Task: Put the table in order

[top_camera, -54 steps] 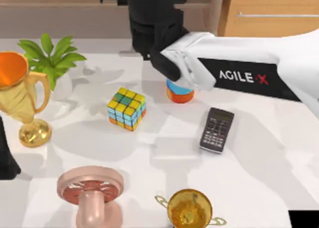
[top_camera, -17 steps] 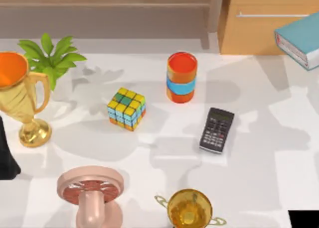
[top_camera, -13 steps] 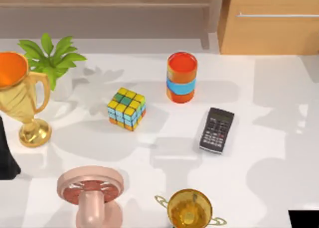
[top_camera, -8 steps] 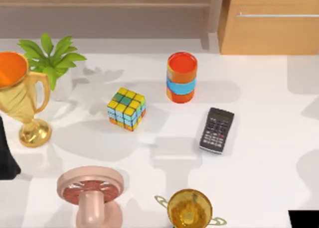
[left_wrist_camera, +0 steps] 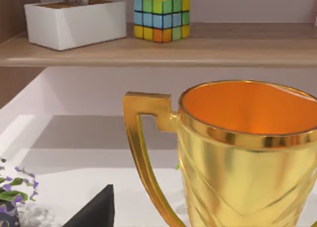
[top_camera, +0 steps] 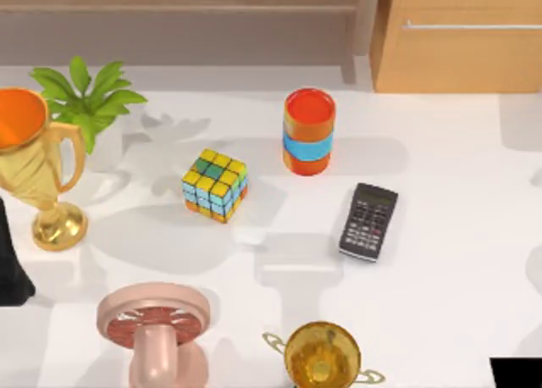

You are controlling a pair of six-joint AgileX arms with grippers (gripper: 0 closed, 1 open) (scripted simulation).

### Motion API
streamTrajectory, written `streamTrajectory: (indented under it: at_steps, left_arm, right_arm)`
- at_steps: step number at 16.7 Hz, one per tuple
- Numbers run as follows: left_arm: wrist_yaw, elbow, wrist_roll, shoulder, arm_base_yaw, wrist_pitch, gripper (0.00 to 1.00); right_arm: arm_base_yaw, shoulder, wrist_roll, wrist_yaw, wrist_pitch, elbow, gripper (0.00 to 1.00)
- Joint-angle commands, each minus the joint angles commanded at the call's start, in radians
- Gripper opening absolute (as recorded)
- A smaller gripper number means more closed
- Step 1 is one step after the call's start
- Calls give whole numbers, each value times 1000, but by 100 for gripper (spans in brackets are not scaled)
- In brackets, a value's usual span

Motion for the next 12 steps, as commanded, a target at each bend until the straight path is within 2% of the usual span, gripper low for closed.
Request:
streamTrajectory:
  at_steps: [12]
  left_arm:
    - [0, 0, 0, 0, 0, 0, 100]
  right_arm:
    - [36, 93, 11, 36, -14, 112, 0]
